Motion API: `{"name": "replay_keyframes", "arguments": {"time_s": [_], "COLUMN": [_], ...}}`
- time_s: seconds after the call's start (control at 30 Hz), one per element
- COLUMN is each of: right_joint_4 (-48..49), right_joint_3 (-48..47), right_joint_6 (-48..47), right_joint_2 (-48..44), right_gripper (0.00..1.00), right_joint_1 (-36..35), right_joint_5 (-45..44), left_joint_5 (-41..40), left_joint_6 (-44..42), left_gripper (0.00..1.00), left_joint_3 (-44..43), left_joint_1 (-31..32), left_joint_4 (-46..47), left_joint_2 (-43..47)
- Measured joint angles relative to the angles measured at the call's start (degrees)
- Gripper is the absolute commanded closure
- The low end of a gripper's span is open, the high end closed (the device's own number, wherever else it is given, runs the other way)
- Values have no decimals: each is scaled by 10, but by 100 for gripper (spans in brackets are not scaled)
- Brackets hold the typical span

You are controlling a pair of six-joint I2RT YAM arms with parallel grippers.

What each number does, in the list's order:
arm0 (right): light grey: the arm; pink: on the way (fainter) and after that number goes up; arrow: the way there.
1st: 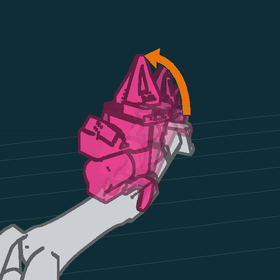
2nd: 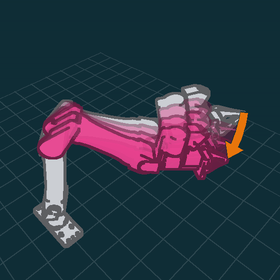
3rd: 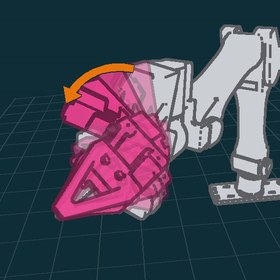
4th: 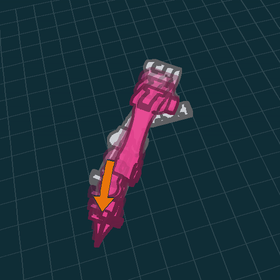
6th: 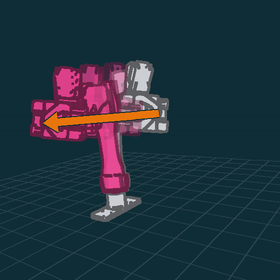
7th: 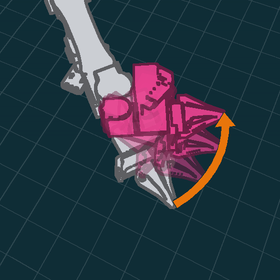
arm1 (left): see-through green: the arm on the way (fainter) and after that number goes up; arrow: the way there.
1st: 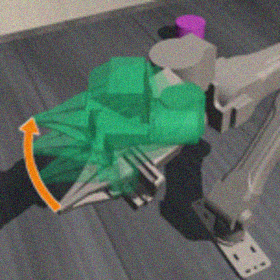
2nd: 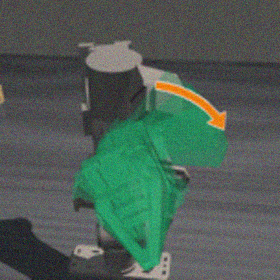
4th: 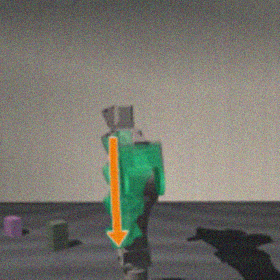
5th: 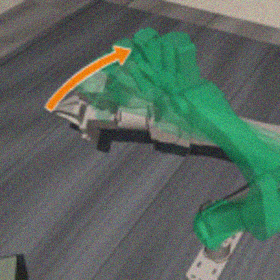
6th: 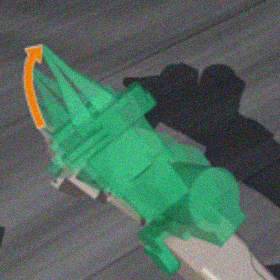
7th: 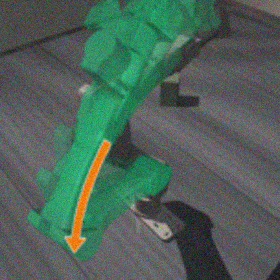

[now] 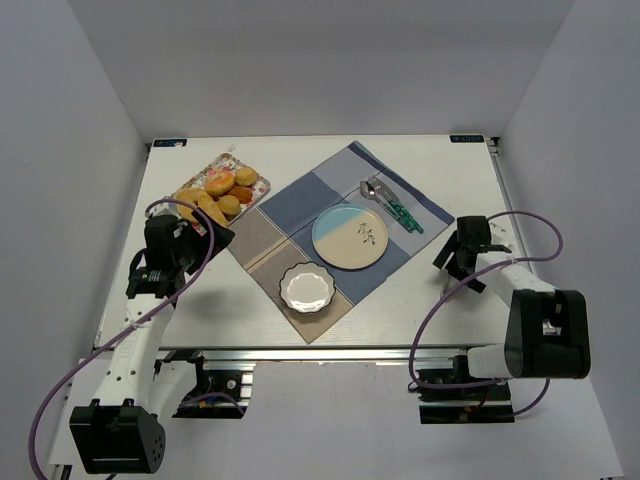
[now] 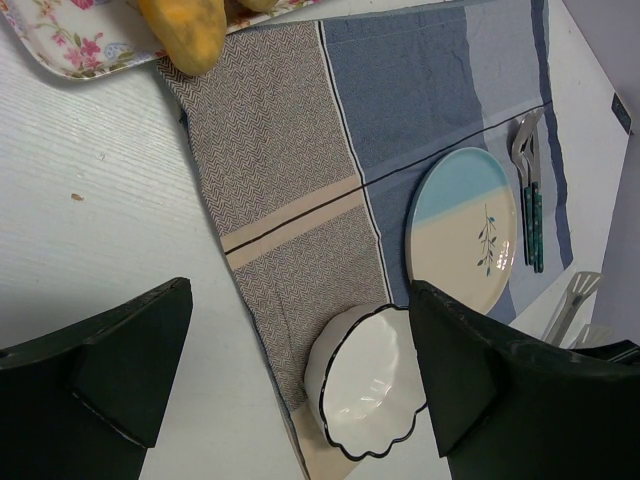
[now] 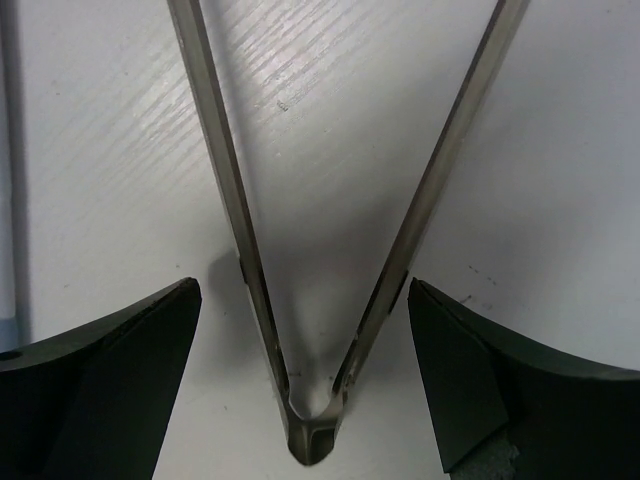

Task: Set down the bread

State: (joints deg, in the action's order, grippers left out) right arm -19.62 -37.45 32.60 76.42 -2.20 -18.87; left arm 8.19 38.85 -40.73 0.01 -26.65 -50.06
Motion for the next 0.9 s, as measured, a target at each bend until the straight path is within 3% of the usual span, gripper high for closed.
{"name": "replay_keyframes", "arguments": {"time_s": [0.33, 0.4, 0.57, 0.67, 0.8, 0.9], "right_joint_4": [62, 66, 76, 81, 69, 48], "right_joint_3": [-26, -33, -35, -28, -19, -18], "right_joint_6": [2, 2, 3, 3, 2, -9], "right_joint_2": [81, 90, 93, 85, 65, 35], "right_gripper": [11, 16, 45, 56, 58, 54], "right_joint_1": [15, 24, 40, 40, 40, 40], "right_joint_5": [-42, -42, -37, -29, -4, 30], "left_joint_5": [0, 0, 0, 0, -1, -1], "left_joint_6": [0, 0, 0, 0, 0, 0], "left_gripper": [2, 2, 2, 2, 2, 2], "left_joint_3": [0, 0, 1, 1, 1, 1], "left_joint_1": [0, 0, 0, 0, 0, 0], "left_joint_4": [0, 0, 0, -1, -1, -1], "left_joint_2": [0, 0, 0, 0, 5, 10]}}
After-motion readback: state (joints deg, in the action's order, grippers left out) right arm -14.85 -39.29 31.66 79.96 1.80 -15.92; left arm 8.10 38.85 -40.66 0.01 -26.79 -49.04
